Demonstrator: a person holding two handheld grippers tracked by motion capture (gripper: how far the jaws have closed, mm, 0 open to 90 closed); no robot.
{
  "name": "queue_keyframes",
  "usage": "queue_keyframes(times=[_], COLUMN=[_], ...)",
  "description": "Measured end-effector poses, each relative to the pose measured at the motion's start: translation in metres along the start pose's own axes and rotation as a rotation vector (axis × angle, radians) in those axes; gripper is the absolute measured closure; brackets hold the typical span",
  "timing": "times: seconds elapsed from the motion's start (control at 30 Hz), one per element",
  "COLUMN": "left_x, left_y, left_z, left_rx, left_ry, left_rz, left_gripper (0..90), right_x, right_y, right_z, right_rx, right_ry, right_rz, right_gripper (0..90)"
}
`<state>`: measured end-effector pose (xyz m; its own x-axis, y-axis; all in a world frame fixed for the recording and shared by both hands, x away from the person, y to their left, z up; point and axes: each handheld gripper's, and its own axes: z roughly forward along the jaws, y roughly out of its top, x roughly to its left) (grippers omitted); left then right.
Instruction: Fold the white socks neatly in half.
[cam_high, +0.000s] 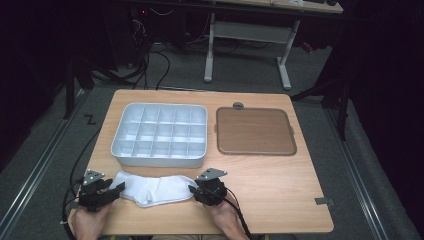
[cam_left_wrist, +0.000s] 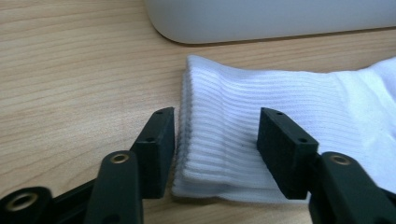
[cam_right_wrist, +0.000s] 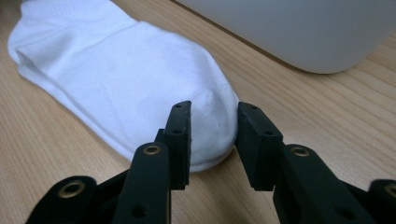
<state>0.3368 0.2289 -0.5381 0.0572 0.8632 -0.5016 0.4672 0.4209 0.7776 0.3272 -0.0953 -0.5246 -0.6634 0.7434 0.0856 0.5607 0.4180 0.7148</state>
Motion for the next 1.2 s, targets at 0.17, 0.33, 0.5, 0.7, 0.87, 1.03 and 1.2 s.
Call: queue_keyframes(times=[0.17, 0.33, 0.5, 0.7, 0.87, 1.03, 1.2], left_x=[-0.001, -0.003, -0.005, -0.010, -0.010, -0.013, -0.020], left_y=[-0.002, -0.002, -0.003, -0.003, -0.002, 0.000, 0.003], left_z=[-0.001, -0.001, -0.002, 0.000, 0.000, -0.005, -0.008], left_rx=[0.000, 0.006, 0.021, 0.042, 0.050, 0.038, 0.036], left_ry=[0.001, -0.006, -0.015, -0.039, -0.049, -0.072, -0.102], left_rz=[0.020, 0.009, 0.002, -0.011, -0.028, -0.033, -0.041], left_gripper=[52.4, 61.0, 70.2, 76.3, 77.3, 77.6, 77.7], right_x=[0.001, 0.000, 0.001, 0.001, -0.001, -0.002, -0.006], right_y=[-0.002, -0.003, -0.003, -0.003, -0.003, -0.004, -0.005], right_z=[0.004, 0.003, 0.003, 0.001, 0.000, -0.003, -0.011], right_rx=[0.017, 0.016, 0.016, 0.021, 0.020, 0.012, 0.000], right_ry=[-0.008, 0.010, 0.016, 0.009, 0.016, 0.017, 0.013], right_rz=[-0.026, -0.030, -0.047, -0.058, -0.052, -0.058, -0.050], right_gripper=[72.5, 80.1, 83.4, 85.1, 85.7, 85.9, 85.9])
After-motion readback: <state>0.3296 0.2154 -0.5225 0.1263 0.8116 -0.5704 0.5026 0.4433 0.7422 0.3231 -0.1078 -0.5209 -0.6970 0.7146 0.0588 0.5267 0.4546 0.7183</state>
